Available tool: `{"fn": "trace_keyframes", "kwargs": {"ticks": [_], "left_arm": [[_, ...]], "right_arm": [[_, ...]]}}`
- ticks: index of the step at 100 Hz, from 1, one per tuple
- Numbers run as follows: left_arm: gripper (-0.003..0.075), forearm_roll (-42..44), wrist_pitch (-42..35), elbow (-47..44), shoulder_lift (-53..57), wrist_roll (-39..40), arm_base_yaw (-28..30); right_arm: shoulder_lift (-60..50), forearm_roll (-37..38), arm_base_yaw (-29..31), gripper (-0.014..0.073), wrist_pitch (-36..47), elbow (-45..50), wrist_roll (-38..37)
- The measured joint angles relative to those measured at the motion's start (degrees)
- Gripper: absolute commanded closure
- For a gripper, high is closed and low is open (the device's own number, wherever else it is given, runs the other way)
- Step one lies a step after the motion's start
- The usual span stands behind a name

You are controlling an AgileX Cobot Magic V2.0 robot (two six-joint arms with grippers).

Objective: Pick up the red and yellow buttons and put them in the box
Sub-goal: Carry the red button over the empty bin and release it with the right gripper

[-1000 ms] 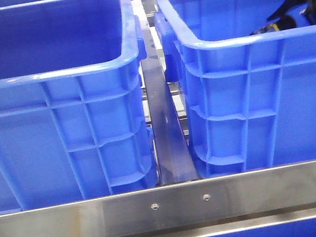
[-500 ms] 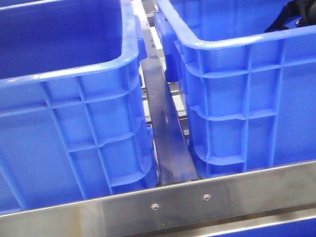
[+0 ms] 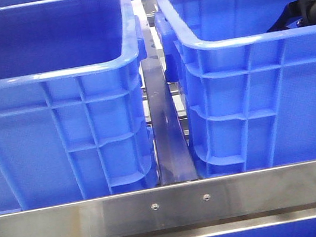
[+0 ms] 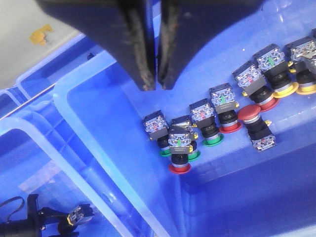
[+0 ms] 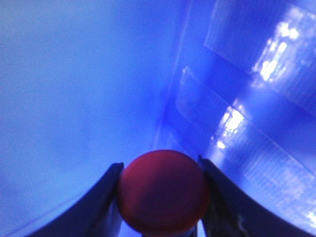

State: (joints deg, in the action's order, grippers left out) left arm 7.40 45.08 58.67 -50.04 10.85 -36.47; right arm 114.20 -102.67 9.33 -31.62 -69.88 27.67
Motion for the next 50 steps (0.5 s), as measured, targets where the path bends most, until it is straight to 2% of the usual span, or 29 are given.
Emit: {"fn": "trace_keyframes", "kwargs": {"ticks": [12, 19, 50], "left_arm": [[0.0739, 0.0, 0.0, 0.0, 0.0, 0.0, 0.0], [0.0739, 0.0, 0.0, 0.0, 0.0, 0.0, 0.0], [0.0739, 0.0, 0.0, 0.0, 0.0, 0.0, 0.0]], "right_arm": [[0.0, -0.1, 0.0, 0.0061, 0.0, 0.0, 0.0], [0.0, -0.2, 0.0, 0.0011, -0.1, 0.0, 0.0], [0.0, -0.2, 0.1, 0.0012, -2.2, 0.0, 0.0]]}}
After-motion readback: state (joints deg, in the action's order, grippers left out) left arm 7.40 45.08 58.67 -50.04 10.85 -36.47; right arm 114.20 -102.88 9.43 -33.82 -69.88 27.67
